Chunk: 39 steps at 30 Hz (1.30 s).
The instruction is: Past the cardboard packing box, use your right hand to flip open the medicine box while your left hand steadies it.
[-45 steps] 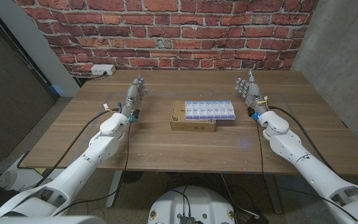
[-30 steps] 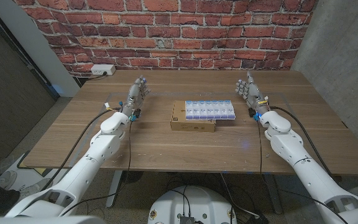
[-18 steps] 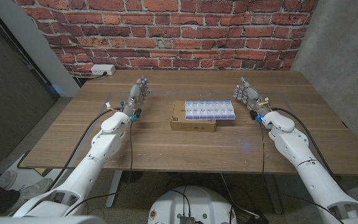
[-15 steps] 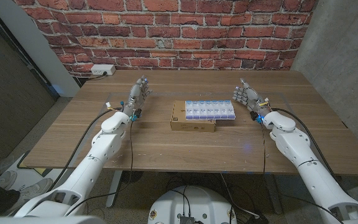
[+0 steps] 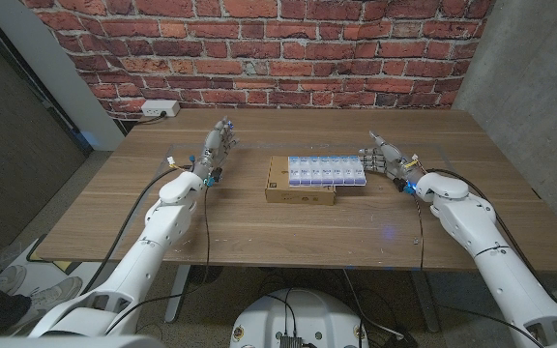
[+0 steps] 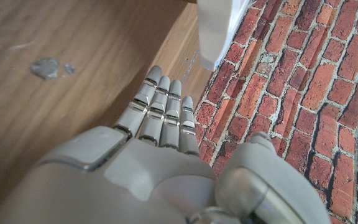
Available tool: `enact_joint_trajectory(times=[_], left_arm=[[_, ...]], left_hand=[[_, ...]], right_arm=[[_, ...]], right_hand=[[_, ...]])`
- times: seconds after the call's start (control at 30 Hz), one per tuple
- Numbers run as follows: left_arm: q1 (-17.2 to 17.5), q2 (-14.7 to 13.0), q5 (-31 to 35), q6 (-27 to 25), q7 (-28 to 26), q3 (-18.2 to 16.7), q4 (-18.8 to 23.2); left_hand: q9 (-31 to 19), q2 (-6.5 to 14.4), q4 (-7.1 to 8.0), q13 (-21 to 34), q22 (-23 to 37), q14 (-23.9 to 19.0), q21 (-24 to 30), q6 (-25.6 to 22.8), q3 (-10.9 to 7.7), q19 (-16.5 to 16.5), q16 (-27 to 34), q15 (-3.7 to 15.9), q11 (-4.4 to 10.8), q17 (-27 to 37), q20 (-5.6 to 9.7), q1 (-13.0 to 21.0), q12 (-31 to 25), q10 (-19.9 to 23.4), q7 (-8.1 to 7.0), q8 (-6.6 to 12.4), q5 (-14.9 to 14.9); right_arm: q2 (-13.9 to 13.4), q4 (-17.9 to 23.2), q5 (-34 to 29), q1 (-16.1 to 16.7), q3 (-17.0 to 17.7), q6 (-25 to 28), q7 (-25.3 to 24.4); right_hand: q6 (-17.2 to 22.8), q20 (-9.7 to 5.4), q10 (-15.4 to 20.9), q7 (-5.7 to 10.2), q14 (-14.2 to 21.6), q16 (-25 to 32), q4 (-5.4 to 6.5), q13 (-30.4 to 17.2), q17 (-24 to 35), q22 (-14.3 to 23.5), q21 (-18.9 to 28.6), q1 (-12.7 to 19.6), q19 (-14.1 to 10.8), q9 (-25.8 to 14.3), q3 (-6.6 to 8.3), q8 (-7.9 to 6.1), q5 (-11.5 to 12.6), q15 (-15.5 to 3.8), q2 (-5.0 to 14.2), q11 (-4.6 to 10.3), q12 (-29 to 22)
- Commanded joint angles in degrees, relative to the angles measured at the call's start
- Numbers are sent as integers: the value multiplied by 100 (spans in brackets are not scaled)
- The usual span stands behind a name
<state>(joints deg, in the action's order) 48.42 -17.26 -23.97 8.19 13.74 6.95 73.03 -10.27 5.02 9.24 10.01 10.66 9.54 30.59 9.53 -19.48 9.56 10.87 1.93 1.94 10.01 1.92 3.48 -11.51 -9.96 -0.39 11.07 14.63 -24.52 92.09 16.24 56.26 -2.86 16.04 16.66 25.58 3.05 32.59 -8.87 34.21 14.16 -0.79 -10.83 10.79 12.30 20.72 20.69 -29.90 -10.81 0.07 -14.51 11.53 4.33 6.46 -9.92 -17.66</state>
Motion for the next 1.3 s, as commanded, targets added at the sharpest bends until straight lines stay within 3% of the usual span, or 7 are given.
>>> enact_joint_trajectory(times=[0.03,0.1,0.27,0.67,0.83,1.1,1.3], left_arm=[[-91,117,127,-37,117,-88,-122],[-104,133,142,-38,123,-98,-145],[-138,160,180,-46,140,-121,-193],[-287,228,260,-44,229,-153,-392],[-375,262,302,-42,296,-149,-501],[-454,307,374,-63,346,-162,-596],[-483,333,410,-87,380,-177,-632]], left_hand=[[-15,281,-23,24,15,1033,12,1041,-9,630,-11,-1,-28,12,41,24,-18,-1094,35,26,26],[-16,280,-24,24,14,1033,8,1037,-9,631,-14,-3,-26,12,40,26,-15,-1093,36,24,27],[-16,279,-25,25,14,1042,-1,1038,-9,642,-21,-6,-24,12,38,28,-6,-1105,45,18,29],[-17,274,-27,26,13,1048,-19,1025,-7,656,-29,0,-29,13,40,30,4,-1107,45,11,33],[-17,273,-27,27,13,1051,-26,1026,-7,662,-32,-2,-31,14,39,31,9,-1115,50,7,34],[-18,273,-25,27,14,1070,-36,1027,-6,670,-40,-7,-38,15,42,30,19,-1131,46,1,36],[-18,275,-22,28,15,1071,-42,1022,-5,669,-39,-4,-39,16,44,28,21,-1131,41,-1,38]], right_arm=[[-322,129,-316,-154,-152,560,500],[-339,134,-364,-173,-175,579,517],[-493,63,-444,-309,-288,611,814],[-650,-899,-176,-785,-453,-296,2189],[-761,-992,-223,-927,-547,-206,2455],[-994,-1024,-330,-1071,-679,-71,2825],[-1085,-930,-416,-1035,-678,-66,2845]], right_hand=[[363,-61,455,-47,651,154,-22,-30,38,109,238,25,-322,-34,12,-81,-17,-121,36,13,-124],[507,-96,670,-27,973,276,-24,-42,91,171,342,30,-414,-44,24,-106,-14,-204,57,20,-162],[689,-200,926,-23,1322,435,-38,-80,159,276,503,25,-547,-68,1,-147,-11,-335,7,74,-200],[535,-171,780,-20,1087,369,-160,-130,206,367,547,169,-394,-93,-14,-66,23,-353,-113,98,-93],[543,-154,808,3,1139,404,-200,-143,227,396,573,255,-376,-100,28,-64,45,-388,-64,131,-89],[895,-115,1200,55,1529,605,-230,-192,293,529,766,324,-491,-117,45,-176,72,-527,-15,197,-187],[1359,-121,1720,258,1780,822,-498,-272,410,739,952,800,-407,-152,218,-357,104,-781,60,361,-330]])
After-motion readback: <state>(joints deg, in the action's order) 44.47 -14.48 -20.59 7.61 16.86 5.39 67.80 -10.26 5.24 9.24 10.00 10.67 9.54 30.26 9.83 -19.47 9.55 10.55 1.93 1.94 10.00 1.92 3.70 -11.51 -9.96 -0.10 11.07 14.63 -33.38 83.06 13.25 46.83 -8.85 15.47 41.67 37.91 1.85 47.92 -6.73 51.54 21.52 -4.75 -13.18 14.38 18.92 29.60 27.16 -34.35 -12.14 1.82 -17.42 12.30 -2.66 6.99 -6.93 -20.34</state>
